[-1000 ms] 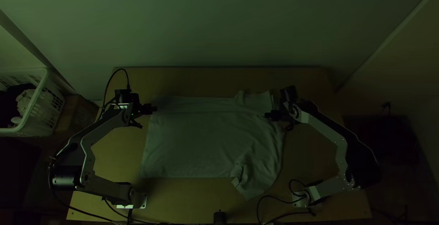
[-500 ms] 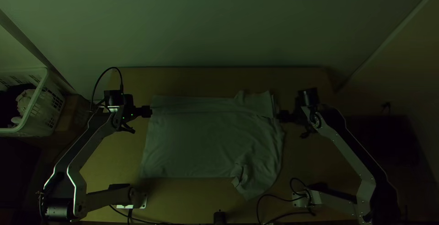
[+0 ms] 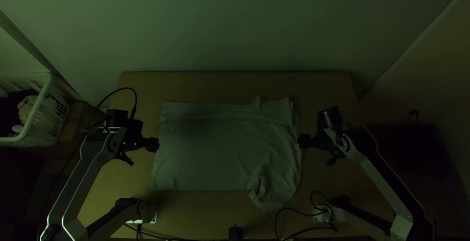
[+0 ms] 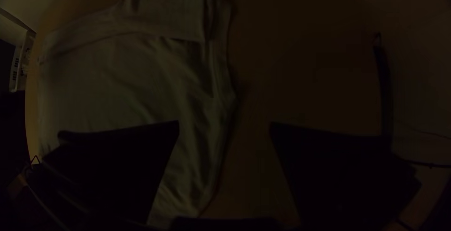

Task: Fold the t-shirt

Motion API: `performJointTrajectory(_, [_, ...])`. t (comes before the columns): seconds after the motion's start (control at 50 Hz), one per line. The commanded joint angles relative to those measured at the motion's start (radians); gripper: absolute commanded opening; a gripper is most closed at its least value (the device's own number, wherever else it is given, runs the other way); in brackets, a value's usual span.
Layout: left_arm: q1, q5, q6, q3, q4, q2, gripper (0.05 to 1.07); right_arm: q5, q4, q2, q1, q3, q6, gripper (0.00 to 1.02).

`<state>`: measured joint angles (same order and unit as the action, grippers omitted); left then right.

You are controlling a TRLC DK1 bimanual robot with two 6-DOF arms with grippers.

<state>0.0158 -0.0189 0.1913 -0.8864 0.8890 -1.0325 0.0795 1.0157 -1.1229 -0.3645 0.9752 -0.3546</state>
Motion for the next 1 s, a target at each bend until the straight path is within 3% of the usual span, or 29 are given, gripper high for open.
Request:
performJointTrajectory(0.0, [-0.034, -0.009, 0.062, 0.055, 0.091, 0.058, 1.02, 0.003, 0.050, 0.043, -0.034, -0.040, -0.081, 0.93])
performJointTrajectory(0.12, [-0.048, -0.007, 0.085, 0.069, 0.208, 0.083, 1.02, -0.041, 0.092, 0.061, -0.062, -0.081, -0.145, 0.93])
performJointTrajectory(0.24, [-0.053, -0.006, 0.088, 0.081, 0.280, 0.080, 1.02, -0.178, 0.127, 0.061, -0.063, -0.128, -0.182, 0.93])
performJointTrajectory(0.32, [-0.076, -0.006, 0.077, 0.087, 0.337, 0.075, 1.02, -0.216, 0.146, 0.048, -0.068, -0.147, -0.210, 0.93])
performJointTrajectory(0.62, [-0.135, 0.010, 0.119, 0.187, 0.384, 0.112, 1.02, -0.236, 0.152, 0.044, -0.099, -0.207, -0.216, 0.92])
performJointTrajectory(0.76, [-0.152, 0.096, 0.140, 0.244, 0.372, 0.094, 1.02, -0.257, 0.152, 0.040, -0.099, -0.219, -0.211, 0.92])
performJointTrajectory(0.98, [-0.178, 0.109, 0.165, 0.264, 0.352, 0.054, 1.02, -0.268, 0.152, 0.040, -0.099, -0.244, -0.211, 0.92])
